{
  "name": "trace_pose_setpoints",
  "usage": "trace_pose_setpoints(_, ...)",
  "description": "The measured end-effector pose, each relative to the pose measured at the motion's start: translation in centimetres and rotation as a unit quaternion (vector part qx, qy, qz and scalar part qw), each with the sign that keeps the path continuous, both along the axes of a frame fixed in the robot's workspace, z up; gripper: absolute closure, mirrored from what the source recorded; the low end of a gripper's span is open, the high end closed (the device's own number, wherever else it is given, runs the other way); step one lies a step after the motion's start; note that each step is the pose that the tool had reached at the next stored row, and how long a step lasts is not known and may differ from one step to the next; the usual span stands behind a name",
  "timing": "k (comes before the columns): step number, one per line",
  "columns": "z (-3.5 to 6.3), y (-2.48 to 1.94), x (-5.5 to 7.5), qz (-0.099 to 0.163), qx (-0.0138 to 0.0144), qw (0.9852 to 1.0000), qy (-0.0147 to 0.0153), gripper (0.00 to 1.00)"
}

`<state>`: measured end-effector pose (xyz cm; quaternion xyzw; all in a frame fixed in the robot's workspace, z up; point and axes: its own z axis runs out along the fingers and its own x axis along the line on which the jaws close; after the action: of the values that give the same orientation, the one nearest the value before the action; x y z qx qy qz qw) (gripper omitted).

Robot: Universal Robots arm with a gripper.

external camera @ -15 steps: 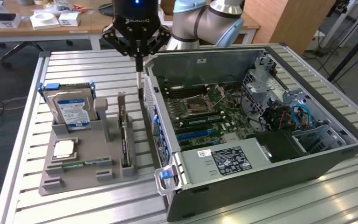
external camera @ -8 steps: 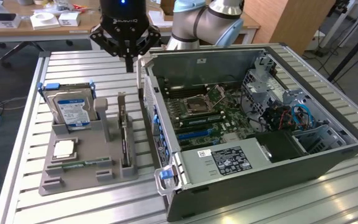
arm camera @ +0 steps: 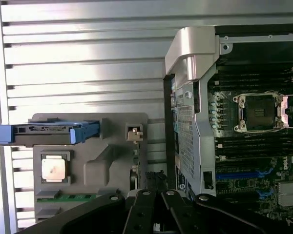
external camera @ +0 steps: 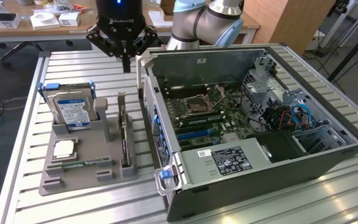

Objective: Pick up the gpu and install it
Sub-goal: 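Reach for the gpu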

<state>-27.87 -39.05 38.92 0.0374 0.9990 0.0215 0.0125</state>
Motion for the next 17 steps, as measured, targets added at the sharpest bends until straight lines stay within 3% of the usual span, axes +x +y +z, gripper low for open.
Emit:
trace_pose_setpoints(6, 0.00, -0.56, -0.4, 0.000, 0.0000, 1.0000, 0.0000, 0.90)
trace_pose_setpoints(17, 0.00, -2.44, -1.2, 0.000, 0.0000, 1.0000, 0.0001, 0.90)
